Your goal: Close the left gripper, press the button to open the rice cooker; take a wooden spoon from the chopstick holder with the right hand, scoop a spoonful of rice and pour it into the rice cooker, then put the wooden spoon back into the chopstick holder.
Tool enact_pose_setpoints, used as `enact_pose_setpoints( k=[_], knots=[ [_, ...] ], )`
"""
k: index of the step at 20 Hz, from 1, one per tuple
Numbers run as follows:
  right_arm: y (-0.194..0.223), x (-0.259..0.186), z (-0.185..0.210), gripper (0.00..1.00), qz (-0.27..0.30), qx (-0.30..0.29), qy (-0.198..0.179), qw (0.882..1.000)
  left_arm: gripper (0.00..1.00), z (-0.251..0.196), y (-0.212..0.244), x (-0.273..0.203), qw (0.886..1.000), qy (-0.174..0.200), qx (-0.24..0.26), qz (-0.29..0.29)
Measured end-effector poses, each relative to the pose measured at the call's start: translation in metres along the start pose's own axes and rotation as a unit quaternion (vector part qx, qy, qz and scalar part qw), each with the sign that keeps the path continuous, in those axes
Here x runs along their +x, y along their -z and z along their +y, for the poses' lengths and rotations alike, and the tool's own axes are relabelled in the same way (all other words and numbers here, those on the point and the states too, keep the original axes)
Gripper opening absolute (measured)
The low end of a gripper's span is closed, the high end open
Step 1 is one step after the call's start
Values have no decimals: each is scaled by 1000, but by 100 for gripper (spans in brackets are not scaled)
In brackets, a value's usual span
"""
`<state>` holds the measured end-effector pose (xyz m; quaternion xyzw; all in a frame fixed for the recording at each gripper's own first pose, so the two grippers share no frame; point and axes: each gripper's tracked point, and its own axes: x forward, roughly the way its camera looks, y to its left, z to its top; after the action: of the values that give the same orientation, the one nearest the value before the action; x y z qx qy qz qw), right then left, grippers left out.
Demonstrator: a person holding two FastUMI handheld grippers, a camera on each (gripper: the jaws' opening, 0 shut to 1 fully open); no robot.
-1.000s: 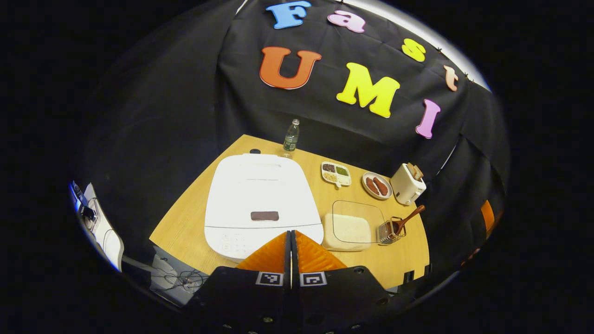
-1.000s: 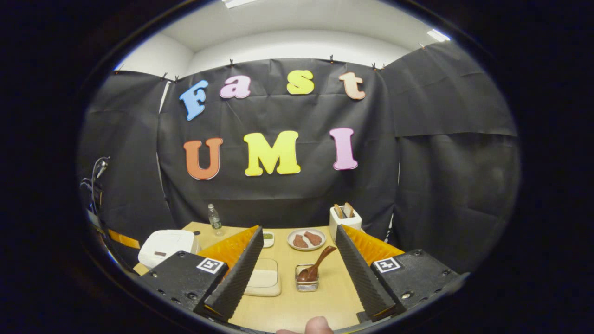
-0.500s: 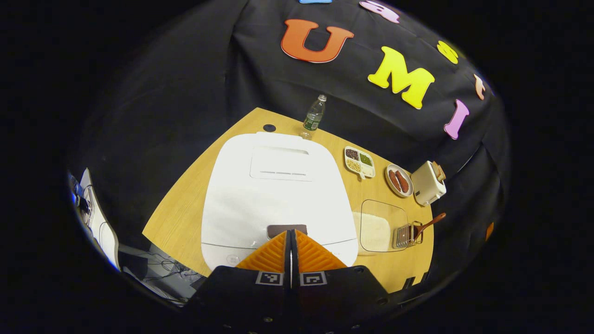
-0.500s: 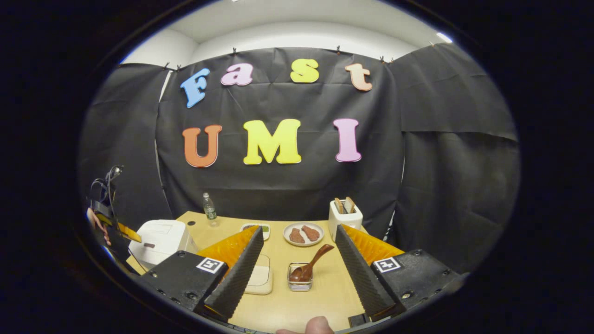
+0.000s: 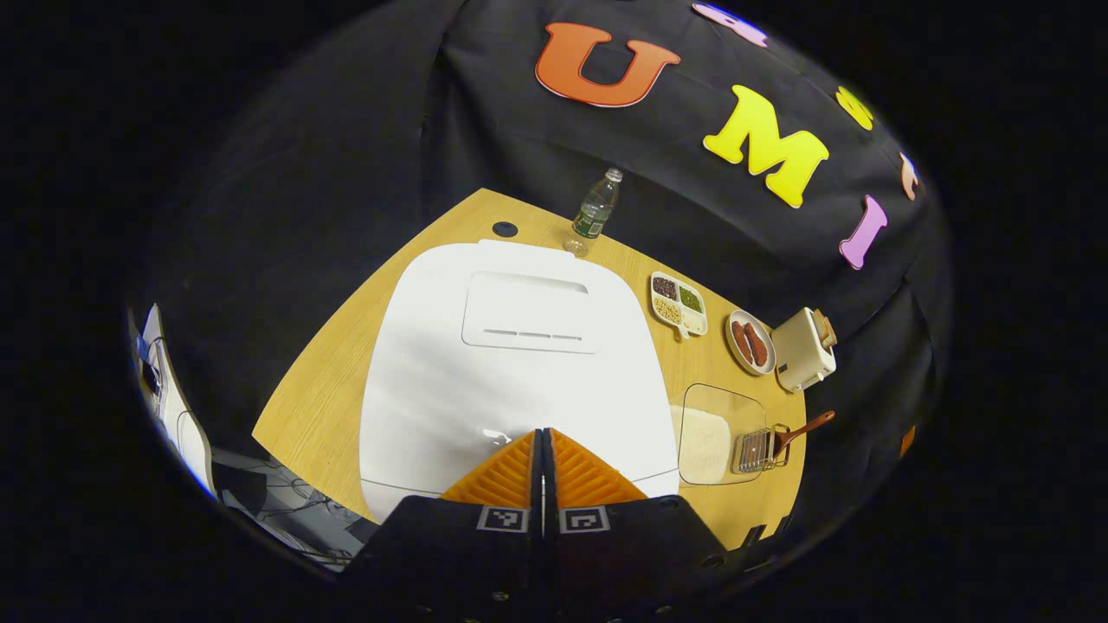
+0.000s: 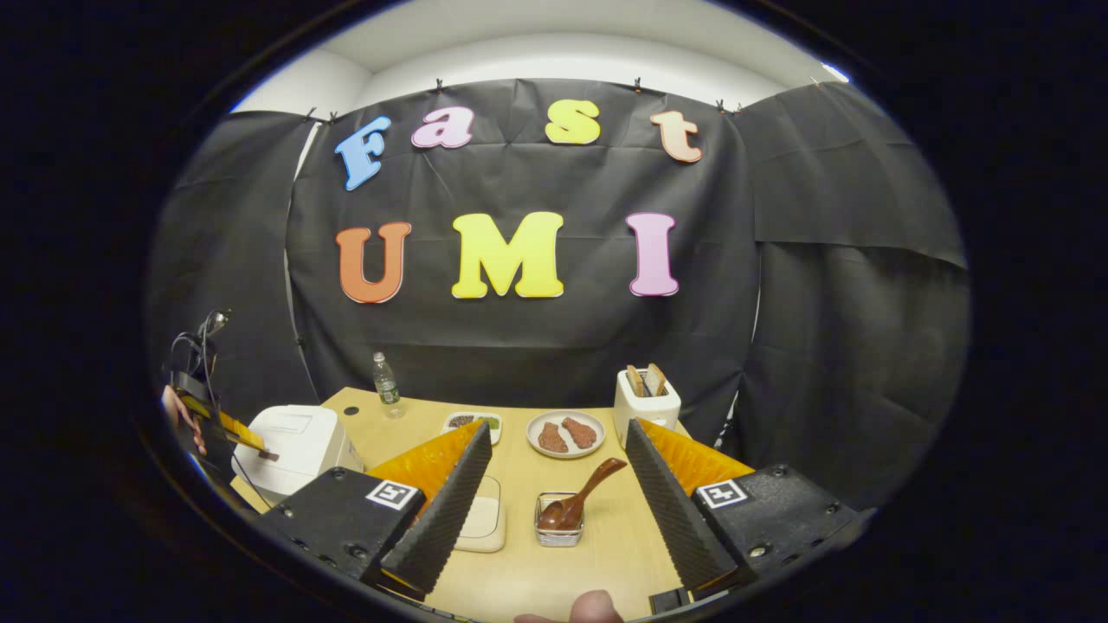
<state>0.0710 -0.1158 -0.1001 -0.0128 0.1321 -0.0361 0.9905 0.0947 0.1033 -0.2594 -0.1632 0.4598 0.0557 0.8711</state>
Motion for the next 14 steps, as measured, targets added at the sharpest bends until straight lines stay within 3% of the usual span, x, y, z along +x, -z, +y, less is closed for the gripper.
enact_pose_setpoints(
  k=[7,10,14],
  knots=[
    [3,-1,7,100,1,0,-2,1000,0,4,8,6,1000,-2,-12,1],
    [6,-3,5,100,-1,1,2,1000,0,9,14,9,1000,-20,15,-7],
    [10,-8,5,100,8,9,0,1000,0,6,9,5,999,-36,14,-23]
  ],
)
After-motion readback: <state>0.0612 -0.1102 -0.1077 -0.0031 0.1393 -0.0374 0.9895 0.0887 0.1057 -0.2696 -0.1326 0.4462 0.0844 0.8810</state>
